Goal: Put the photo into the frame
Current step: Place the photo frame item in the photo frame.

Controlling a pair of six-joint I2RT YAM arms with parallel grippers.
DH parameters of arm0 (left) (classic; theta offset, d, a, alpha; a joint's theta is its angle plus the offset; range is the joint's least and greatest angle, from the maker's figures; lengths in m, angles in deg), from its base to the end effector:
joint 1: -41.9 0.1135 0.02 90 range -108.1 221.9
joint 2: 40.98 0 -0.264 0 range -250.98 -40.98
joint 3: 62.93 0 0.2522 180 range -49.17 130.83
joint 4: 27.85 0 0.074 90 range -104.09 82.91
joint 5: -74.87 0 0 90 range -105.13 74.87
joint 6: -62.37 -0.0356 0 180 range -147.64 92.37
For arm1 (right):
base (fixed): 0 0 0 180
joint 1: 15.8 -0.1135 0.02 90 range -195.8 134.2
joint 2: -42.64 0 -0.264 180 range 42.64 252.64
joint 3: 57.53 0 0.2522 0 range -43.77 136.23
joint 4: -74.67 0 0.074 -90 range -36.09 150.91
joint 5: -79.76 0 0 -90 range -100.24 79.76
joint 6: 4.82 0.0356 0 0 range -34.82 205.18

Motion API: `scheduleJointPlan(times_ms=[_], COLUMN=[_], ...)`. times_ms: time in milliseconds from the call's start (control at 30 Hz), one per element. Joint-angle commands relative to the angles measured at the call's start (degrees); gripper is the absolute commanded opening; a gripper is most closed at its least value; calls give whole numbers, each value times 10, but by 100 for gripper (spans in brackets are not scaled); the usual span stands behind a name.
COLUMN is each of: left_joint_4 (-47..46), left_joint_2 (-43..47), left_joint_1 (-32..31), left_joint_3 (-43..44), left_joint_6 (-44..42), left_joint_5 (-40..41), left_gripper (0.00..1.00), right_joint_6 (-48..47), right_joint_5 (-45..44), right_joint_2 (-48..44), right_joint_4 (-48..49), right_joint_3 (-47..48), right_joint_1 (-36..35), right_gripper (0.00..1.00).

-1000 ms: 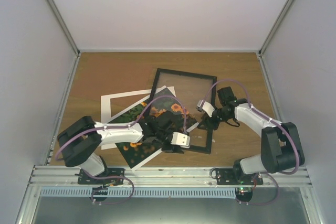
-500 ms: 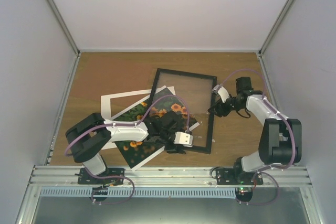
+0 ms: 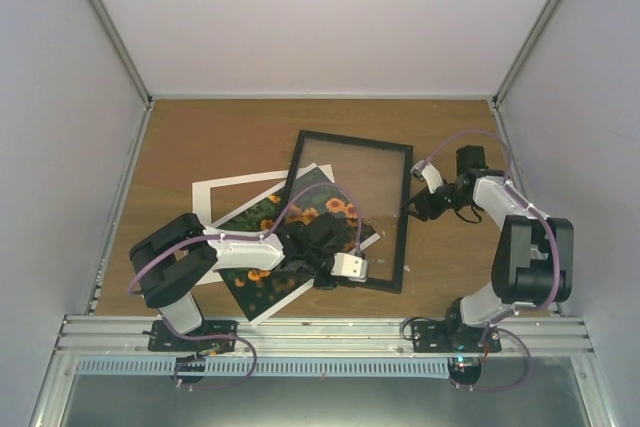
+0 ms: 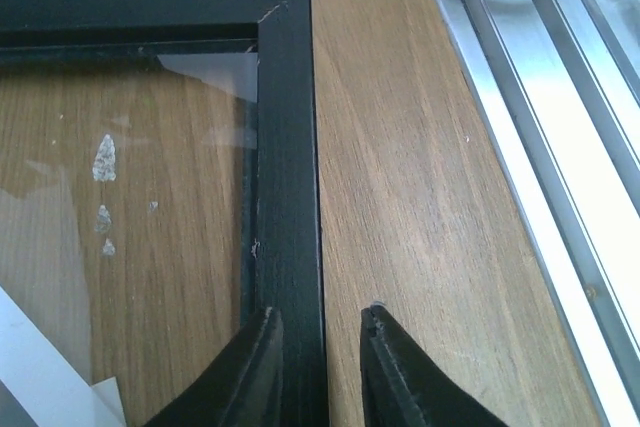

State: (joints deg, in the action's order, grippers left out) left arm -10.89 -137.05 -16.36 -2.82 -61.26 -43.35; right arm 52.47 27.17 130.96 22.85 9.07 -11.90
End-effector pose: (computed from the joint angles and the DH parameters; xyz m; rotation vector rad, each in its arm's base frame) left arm 0.1517 -0.2772 0.1439 1.9440 1.5875 -0.7931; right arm 0.2764 0.0028 0.1860 -0.7646 2.4686 0.7125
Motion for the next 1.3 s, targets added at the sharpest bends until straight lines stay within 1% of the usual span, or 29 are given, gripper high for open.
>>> scheduleJointPlan(times_ms=[0, 33, 67, 100, 167, 200, 233, 300, 367, 467, 567, 733, 800, 867, 933, 1000, 1100, 1200, 1267], left_joint_4=[-29, -29, -29, -29, -27, -26, -19, 0, 19, 42, 65, 98, 106, 106, 114, 132, 148, 156, 164], left_joint_2=[-4, -4, -1, 2, 14, 23, 30, 44, 58, 82, 102, 113, 114, 116, 111, 105, 104, 104, 94], left_joint_1=[-5, -5, -5, -5, -1, 3, 9, 24, 46, 86, 125, 190, 210, 231, 271, 312, 368, 405, 426], left_joint_3=[-7, -5, -3, -1, 9, 18, 29, 55, 72, 76, 73, 61, 58, 54, 58, 64, 62, 55, 52], left_joint_6=[-12, -11, -11, -8, 4, 12, 25, 51, 75, 100, 108, 120, 120, 129, 148, 158, 146, 120, 104], left_joint_5=[-14, -15, -14, -14, -15, -16, -18, -18, -20, -12, -8, -6, 3, 9, 5, -9, -10, 28, 56], left_gripper=[24, 25, 30, 36, 56, 63, 68, 74, 77, 82, 84, 85, 85, 85, 85, 83, 77, 69, 65], right_joint_6=[3, 6, 10, 15, 30, 37, 44, 54, 53, 55, 71, 109, 114, 117, 118, 119, 118, 113, 112], right_joint_5=[8, 9, 10, 9, -1, -9, -19, -41, -62, -98, -133, -168, -182, -191, -194, -181, -147, -134, -132], right_joint_2=[13, 15, 18, 22, 30, 35, 38, 43, 46, 46, 49, 77, 90, 100, 107, 113, 115, 106, 103], right_joint_4=[1, 2, 5, 8, 17, 24, 33, 43, 46, 49, 62, 69, 70, 70, 70, 54, 27, 12, 6], right_joint_3=[24, 28, 34, 41, 56, 65, 72, 83, 87, 80, 70, 75, 75, 72, 72, 78, 95, 103, 105], right_joint_1=[13, 17, 20, 23, 26, 26, 26, 25, 21, 4, -18, -39, -60, -65, -66, -59, -48, -48, -38], right_gripper=[57, 57, 57, 57, 56, 55, 53, 51, 50, 58, 62, 64, 64, 64, 64, 64, 61, 61, 61])
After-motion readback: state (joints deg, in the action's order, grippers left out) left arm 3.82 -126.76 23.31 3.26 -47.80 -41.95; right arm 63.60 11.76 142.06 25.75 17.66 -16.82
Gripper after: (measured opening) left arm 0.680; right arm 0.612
